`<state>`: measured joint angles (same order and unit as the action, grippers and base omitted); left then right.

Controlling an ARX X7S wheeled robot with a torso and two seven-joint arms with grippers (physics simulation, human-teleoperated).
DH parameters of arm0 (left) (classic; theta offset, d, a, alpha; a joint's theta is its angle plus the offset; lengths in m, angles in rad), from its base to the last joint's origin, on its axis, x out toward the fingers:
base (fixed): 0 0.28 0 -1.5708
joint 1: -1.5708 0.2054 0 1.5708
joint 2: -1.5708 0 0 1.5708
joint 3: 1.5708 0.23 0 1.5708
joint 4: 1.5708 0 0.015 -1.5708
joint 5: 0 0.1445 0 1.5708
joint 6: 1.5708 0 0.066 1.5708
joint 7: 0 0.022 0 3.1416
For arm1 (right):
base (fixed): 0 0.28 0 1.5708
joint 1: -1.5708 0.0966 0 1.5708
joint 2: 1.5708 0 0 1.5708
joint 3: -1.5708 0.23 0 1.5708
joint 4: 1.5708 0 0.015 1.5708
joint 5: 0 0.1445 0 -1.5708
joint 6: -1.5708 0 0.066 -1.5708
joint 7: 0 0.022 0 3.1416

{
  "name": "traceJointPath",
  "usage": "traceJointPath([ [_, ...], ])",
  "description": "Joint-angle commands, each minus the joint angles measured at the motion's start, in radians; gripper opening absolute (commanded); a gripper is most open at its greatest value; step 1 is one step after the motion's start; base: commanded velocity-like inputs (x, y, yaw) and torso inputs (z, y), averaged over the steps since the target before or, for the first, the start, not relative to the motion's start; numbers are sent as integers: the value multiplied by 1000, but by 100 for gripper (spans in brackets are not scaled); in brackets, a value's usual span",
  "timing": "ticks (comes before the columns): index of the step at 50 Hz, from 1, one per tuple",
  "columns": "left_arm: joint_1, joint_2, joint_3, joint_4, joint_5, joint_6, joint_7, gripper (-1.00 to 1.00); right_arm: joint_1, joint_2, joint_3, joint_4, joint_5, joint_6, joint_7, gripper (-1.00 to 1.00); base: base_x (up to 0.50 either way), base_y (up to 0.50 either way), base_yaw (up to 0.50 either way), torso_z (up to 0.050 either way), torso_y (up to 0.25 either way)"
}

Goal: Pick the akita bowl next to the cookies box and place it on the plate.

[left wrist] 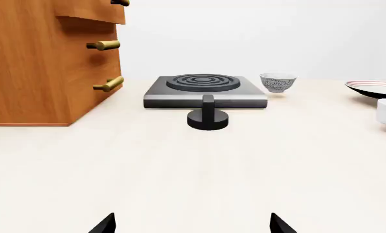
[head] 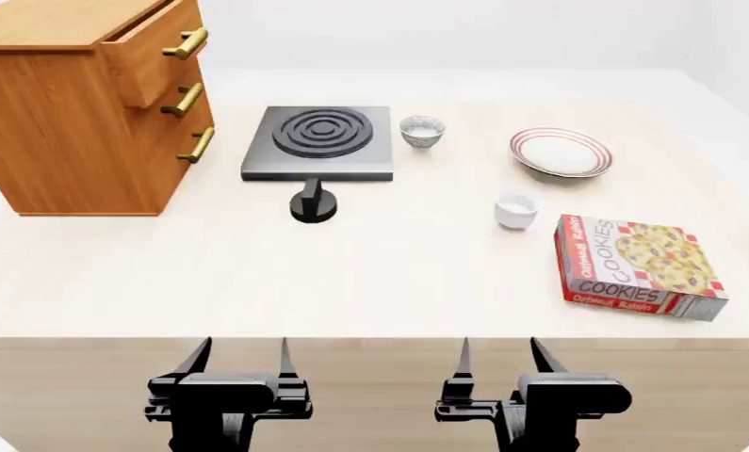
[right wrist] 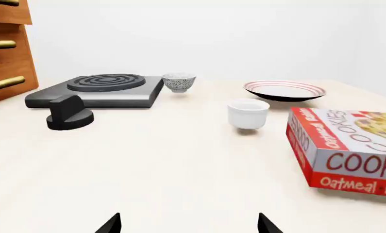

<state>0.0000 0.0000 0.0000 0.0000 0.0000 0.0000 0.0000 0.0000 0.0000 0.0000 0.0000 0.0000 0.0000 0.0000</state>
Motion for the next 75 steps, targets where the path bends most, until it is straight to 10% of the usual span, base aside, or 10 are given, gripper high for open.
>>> traceJointPath([
  [1,-6,-15,16,-13,-17,1,-22,100,5,16,-24,8,7,4,21,100,0,0,0,0,0],
  [30,194,-120,45,798,-71,-222,-105,100,-148,108,-15,-749,118,274,114,100,0,0,0,0,0],
  [75,219,-176,72,841,-85,-205,-156,100,-161,168,-51,-776,187,275,138,100,391,0,0,0,0],
])
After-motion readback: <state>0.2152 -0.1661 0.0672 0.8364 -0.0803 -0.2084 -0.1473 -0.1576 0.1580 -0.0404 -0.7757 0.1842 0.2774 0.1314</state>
